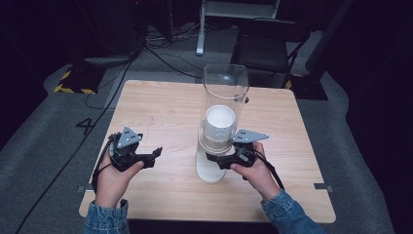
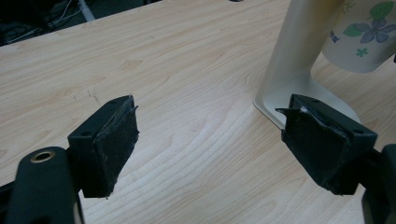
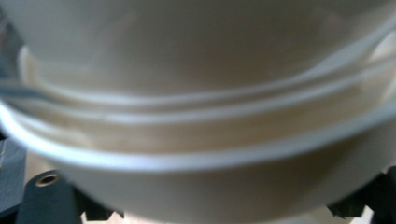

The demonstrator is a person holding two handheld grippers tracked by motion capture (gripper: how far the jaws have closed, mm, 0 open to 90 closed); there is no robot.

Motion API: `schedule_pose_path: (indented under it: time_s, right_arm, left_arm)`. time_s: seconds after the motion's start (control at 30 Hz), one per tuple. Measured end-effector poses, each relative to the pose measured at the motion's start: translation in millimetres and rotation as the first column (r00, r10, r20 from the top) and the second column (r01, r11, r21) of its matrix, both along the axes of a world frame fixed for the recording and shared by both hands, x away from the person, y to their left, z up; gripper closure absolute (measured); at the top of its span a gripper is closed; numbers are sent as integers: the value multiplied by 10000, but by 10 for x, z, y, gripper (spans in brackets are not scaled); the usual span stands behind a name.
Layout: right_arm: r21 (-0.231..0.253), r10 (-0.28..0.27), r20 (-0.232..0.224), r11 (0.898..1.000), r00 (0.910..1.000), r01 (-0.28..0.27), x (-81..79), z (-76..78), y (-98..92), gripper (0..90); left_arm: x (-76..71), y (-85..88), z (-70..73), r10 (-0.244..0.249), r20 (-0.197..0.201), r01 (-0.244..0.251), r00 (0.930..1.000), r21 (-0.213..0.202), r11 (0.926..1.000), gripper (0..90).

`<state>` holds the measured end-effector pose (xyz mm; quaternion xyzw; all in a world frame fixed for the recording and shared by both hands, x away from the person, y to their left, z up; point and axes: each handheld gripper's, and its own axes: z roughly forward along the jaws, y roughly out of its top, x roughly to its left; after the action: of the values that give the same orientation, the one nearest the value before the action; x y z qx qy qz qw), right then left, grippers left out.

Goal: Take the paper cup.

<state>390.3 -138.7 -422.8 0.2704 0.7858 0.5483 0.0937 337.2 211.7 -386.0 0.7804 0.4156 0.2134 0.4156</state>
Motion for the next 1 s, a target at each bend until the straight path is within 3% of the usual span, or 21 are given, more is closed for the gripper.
schedule_pose_path:
  time_s: [0.13,0.43,1.0]
  right_arm:
    - [398,-197,616,9991,9979,173,-16,-16,23,196]
    - [336,-256,1262,9992,9917,215,-52,-12,28,274]
    - [104,-394,1185,9992,9922,385,-87,-16,24,297]
  left_arm:
    - [6,0,-12,45,-17,-45,10000,-9,10000,183]
    - [9,3,-18,69,-16,-69,10000,-62,10000,183]
    - [8,-4,-22,66,-4,-66,10000,-49,10000,183]
